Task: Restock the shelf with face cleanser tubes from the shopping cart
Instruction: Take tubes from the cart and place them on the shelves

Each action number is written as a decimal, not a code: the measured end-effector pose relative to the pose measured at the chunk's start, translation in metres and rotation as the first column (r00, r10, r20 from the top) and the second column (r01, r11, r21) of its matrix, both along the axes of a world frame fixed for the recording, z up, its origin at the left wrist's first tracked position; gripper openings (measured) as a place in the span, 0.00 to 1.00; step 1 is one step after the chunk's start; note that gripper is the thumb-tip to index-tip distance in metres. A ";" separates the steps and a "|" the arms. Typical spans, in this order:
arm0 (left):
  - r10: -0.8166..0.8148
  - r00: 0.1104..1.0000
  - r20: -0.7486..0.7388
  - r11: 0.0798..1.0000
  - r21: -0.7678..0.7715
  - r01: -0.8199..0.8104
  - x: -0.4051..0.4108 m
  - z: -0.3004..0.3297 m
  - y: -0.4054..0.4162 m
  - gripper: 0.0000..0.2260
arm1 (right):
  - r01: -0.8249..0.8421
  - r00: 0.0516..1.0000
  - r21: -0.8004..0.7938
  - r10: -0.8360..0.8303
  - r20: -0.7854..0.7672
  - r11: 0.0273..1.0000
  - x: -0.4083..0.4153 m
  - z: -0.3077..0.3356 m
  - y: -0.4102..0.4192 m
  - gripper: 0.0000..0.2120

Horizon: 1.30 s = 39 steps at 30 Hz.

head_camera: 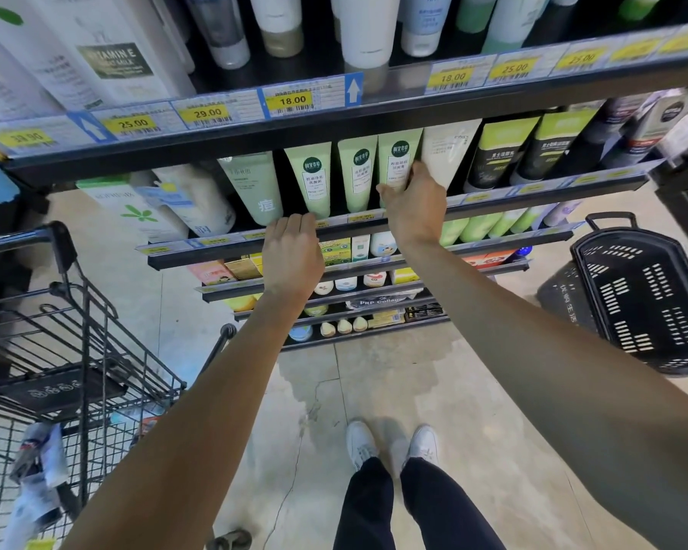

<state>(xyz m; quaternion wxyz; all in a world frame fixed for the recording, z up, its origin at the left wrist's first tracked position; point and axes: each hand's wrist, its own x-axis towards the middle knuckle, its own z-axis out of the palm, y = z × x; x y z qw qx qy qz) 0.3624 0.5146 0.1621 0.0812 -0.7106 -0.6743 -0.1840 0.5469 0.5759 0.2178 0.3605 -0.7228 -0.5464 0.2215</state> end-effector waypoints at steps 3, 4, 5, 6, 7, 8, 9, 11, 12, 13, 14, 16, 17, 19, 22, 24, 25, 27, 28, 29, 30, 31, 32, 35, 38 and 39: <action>-0.003 1.000 -0.002 1.000 -0.017 0.003 0.000 0.000 0.000 0.12 | -0.009 1.000 -0.006 0.009 0.023 1.000 0.001 0.001 -0.001 0.14; -0.003 1.000 -0.002 1.000 -0.023 0.003 0.000 0.001 0.000 0.12 | -0.012 1.000 -0.007 0.012 0.026 1.000 0.002 0.002 -0.002 0.14; -0.003 1.000 -0.003 0.999 -0.033 0.003 0.000 0.001 -0.001 0.12 | -0.014 1.000 -0.007 0.014 0.027 1.000 0.002 0.003 -0.002 0.13; -0.006 1.000 -0.003 0.999 -0.044 0.006 0.000 0.003 -0.001 0.12 | -0.017 1.000 -0.007 0.017 0.026 1.000 0.003 0.003 -0.004 0.13; -0.009 1.000 -0.001 0.999 -0.054 0.009 0.000 0.004 -0.002 0.13 | -0.022 0.999 -0.004 0.022 0.027 1.000 0.004 0.003 -0.005 0.13; -0.012 1.000 0.004 0.998 -0.066 0.013 0.001 0.005 -0.003 0.13 | -0.026 0.999 -0.004 0.026 0.032 1.000 0.004 0.002 -0.006 0.12; -0.016 1.000 0.013 0.997 -0.079 0.017 0.001 0.007 -0.003 0.14 | -0.029 0.999 -0.003 0.029 0.032 1.000 0.006 0.002 -0.009 0.12; -0.021 0.999 0.024 0.994 -0.111 0.023 0.001 0.010 -0.006 0.17 | -0.037 0.999 -0.004 0.037 0.009 0.999 0.008 0.003 -0.015 0.13; -0.029 0.999 0.031 0.990 -0.136 0.033 0.001 0.012 -0.007 0.18 | -0.039 0.999 -0.008 0.039 -0.005 0.999 0.010 0.005 -0.020 0.16; -0.042 0.998 0.043 0.986 -0.162 0.048 0.001 0.015 -0.009 0.19 | -0.043 0.999 -0.010 0.043 -0.014 0.999 0.011 0.008 -0.025 0.18; -0.051 0.997 0.060 0.980 -0.188 0.062 0.001 0.018 -0.011 0.21 | -0.049 0.999 -0.018 0.049 -0.012 0.999 0.012 0.012 -0.031 0.20; -0.048 0.993 0.107 0.970 -0.231 0.072 0.001 0.030 -0.018 0.22 | -0.074 0.997 -0.037 0.074 0.017 0.997 0.014 0.020 -0.047 0.23; -0.037 0.991 0.130 0.965 -0.253 0.069 0.001 0.038 -0.023 0.23 | -0.102 0.994 -0.042 0.104 0.037 0.994 0.015 0.024 -0.056 0.23; -0.007 0.990 0.141 0.960 -0.277 0.046 0.001 0.052 -0.039 0.23 | -0.196 0.975 -0.040 0.199 0.095 0.980 0.018 0.031 -0.078 0.21; 0.075 0.991 0.110 0.954 -0.297 -0.039 -0.002 0.071 -0.071 0.24 | -0.393 0.891 -0.066 0.398 0.219 0.917 0.023 0.044 -0.108 0.20; 0.140 0.985 0.102 0.950 -0.294 -0.104 -0.006 0.083 -0.095 0.23 | -0.511 0.802 -0.071 0.505 0.321 0.857 0.023 0.053 -0.124 0.21; 0.175 0.980 0.098 0.950 -0.279 -0.142 -0.009 0.090 -0.106 0.22 | -0.553 0.757 -0.073 0.538 0.370 0.830 0.022 0.057 -0.130 0.21; 0.250 0.960 0.123 0.950 -0.226 -0.218 -0.013 0.106 -0.135 0.22 | -0.624 0.663 -0.100 0.593 0.458 0.775 0.016 0.065 -0.146 0.22; 0.271 0.953 0.136 0.950 -0.197 -0.242 -0.015 0.114 -0.150 0.22 | -0.652 0.621 -0.111 0.612 0.489 0.750 0.011 0.071 -0.156 0.22; 0.293 0.946 0.140 0.948 -0.171 -0.269 -0.018 0.121 -0.164 0.22 | -0.677 0.586 -0.112 0.625 0.516 0.727 0.006 0.076 -0.164 0.21; 0.325 0.935 0.145 0.941 -0.151 -0.303 -0.019 0.129 -0.179 0.23 | -0.698 0.556 -0.117 0.638 0.533 0.706 0.002 0.083 -0.171 0.21; 0.365 0.919 0.152 0.928 -0.141 -0.345 -0.021 0.134 -0.192 0.23 | -0.724 0.524 -0.120 0.655 0.545 0.680 -0.002 0.087 -0.178 0.21; 0.428 0.889 0.163 0.902 -0.140 -0.408 -0.024 0.138 -0.213 0.24 | -0.759 0.484 -0.121 0.680 0.551 0.639 -0.010 0.094 -0.189 0.21; 0.539 0.822 0.185 0.842 -0.148 -0.519 -0.023 0.144 -0.256 0.24 | -0.819 0.406 -0.128 0.723 0.559 0.559 -0.030 0.103 -0.206 0.22; 0.657 0.728 0.197 0.754 -0.141 -0.642 -0.022 0.149 -0.309 0.22 | -0.895 0.304 -0.118 0.782 0.544 0.430 -0.053 0.108 -0.232 0.22; 0.694 0.694 0.189 0.719 -0.144 -0.680 -0.023 0.149 -0.327 0.20 | -0.919 0.268 -0.116 0.811 0.520 0.377 -0.062 0.107 -0.240 0.22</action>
